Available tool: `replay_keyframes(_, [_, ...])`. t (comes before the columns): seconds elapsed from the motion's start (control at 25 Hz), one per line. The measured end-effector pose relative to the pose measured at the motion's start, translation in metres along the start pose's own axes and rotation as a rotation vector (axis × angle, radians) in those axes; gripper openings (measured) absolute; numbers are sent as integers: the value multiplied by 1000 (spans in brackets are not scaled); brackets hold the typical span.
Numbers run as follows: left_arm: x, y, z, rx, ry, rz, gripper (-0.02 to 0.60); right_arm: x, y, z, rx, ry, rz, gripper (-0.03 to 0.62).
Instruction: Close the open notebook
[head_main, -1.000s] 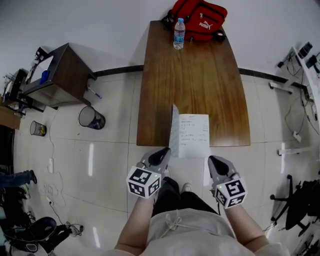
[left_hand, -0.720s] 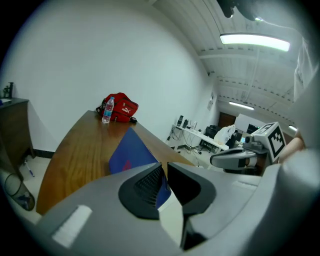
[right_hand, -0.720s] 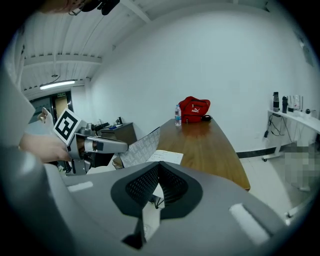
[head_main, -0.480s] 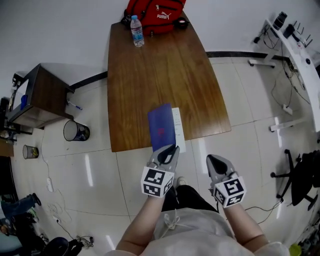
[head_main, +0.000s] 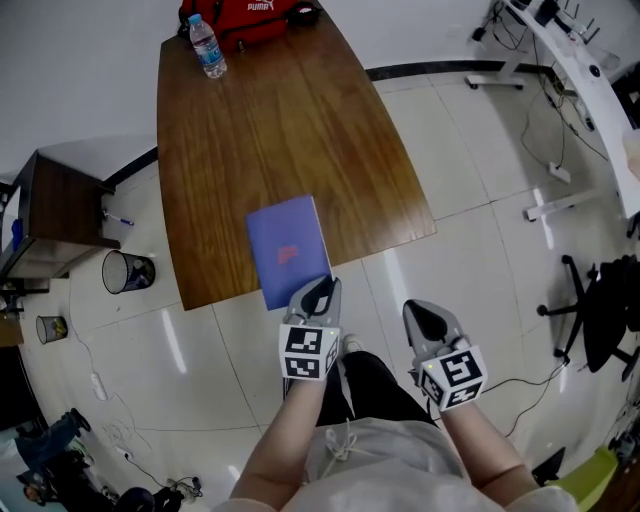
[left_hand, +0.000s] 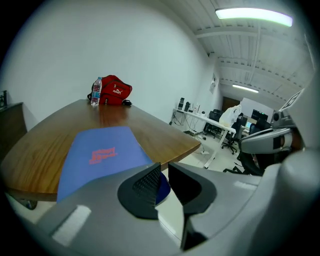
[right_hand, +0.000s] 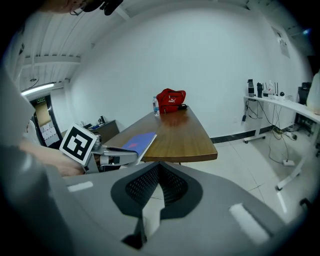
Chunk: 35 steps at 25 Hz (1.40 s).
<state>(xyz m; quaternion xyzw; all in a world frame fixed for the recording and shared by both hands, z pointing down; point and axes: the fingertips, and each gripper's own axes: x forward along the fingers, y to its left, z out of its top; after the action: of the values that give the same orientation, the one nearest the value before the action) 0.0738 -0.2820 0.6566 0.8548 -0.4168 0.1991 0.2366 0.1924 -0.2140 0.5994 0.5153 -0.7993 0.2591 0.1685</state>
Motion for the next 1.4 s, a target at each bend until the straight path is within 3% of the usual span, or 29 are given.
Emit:
replay_keyframes(0.2, [13,-10,-8,-6,6,-14,83,-12,-16,-16,20,13,-29,8])
replay_keyframes(0.4, [-17,-24,28,-33,-102,-30,98,-22,-15,-10,1,-10,-9,8])
replay_keyframes(0.64, [-105,-17,101,91,-301,46,64,-26,15,37,-73,-93,63,8])
replay_keyframes(0.88, [-184,-8,140,164,-408,138,6,-36,51,81,-153,-159,135,8])
replay_keyframes(1.08, [-215,1,141,153,-440,180,6,-40,68,96,-173,-178,161,8])
replay_keyframes(1.4, [-264,-10,114,175,-448,194,6,-54,103,67,-180,-147,172,8])
